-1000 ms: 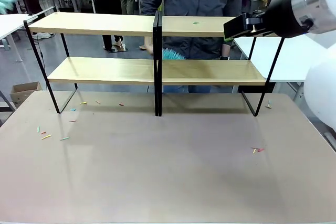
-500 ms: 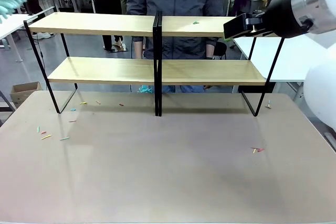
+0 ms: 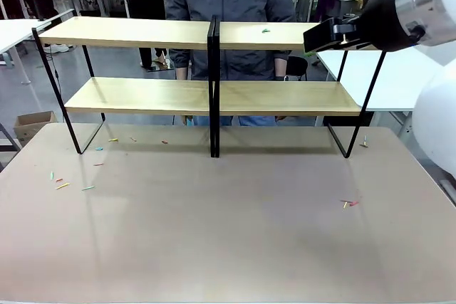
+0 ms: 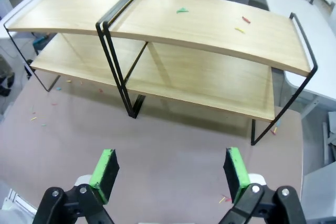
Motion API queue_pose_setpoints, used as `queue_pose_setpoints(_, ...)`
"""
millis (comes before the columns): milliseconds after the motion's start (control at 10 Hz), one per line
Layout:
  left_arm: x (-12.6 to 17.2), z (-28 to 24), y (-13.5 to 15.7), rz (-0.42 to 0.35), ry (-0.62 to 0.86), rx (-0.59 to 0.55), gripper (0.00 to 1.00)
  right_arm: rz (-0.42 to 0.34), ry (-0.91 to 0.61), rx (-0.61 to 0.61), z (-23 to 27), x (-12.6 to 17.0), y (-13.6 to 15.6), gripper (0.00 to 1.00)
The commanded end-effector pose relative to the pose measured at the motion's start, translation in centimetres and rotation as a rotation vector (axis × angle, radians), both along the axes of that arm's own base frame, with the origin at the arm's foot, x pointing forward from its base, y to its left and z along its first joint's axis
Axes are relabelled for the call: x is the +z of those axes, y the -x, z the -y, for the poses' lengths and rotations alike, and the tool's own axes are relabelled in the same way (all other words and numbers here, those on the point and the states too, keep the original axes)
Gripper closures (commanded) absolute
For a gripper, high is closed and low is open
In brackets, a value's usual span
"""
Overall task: Clean the shelves.
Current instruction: Clean another randomly selected level of the Shelf with the Duster.
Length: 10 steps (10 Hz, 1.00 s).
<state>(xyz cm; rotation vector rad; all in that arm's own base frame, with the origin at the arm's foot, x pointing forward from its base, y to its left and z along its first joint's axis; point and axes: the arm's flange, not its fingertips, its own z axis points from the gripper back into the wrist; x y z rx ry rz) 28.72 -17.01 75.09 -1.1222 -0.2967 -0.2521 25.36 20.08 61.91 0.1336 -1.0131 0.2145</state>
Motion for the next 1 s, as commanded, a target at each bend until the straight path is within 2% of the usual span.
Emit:
queue_pose_setpoints(0, 3.5, 3.1, -6.5, -0.016, -0.145, 0.095, 0.88, 0.0, -0.003, 0.002, 0.0, 0.0, -0.1, 0.0)
queue_pose_setpoints(100, 2.1, 5.1, -7.9, -0.001, -0.162, 0.113, 0.88, 0.0, -0.003, 0.002, 0.0, 0.0, -0.1, 0.0)
queue_pose_setpoints(200, -0.2, 3.7, -8.3, -0.039, -0.204, 0.206, 0.88, 0.0, -0.003, 0.002, 0.0, 0.0, -0.1, 0.0)
queue_pose_setpoints(300, 2.7, 4.8, -6.5, 0.022, -0.104, 0.066, 0.88, 0.0, -0.003, 0.002, 0.0, 0.0, -0.1, 0.0)
queue_pose_setpoints(500, 2.7, 4.8, -6.5, 0.022, -0.104, 0.066, 0.88, 0.0, -0.003, 0.002, 0.0, 0.0, -0.1, 0.0)
queue_pose_setpoints(600, 1.6, 5.5, -8.7, 0.021, -0.143, 0.092, 0.88, 0.0, -0.003, 0.002, 0.0, 0.0, -0.1, 0.0)
queue_pose_setpoints(700, 1.7, 8.0, -11.4, 0.046, -0.152, -0.018, 0.88, 0.0, -0.003, 0.002, 0.0, 0.0, -0.1, 0.0)
queue_pose_setpoints(800, 1.7, 11.0, -14.4, 0.038, -0.189, -0.078, 0.88, 0.0, -0.003, 0.002, 0.0, 0.0, -0.1, 0.0)
queue_pose_setpoints(900, 1.8, 13.2, -16.9, 0.029, -0.222, -0.072, 0.88, 0.0, -0.003, 0.002, 0.0, 0.0, -0.1, 0.0)
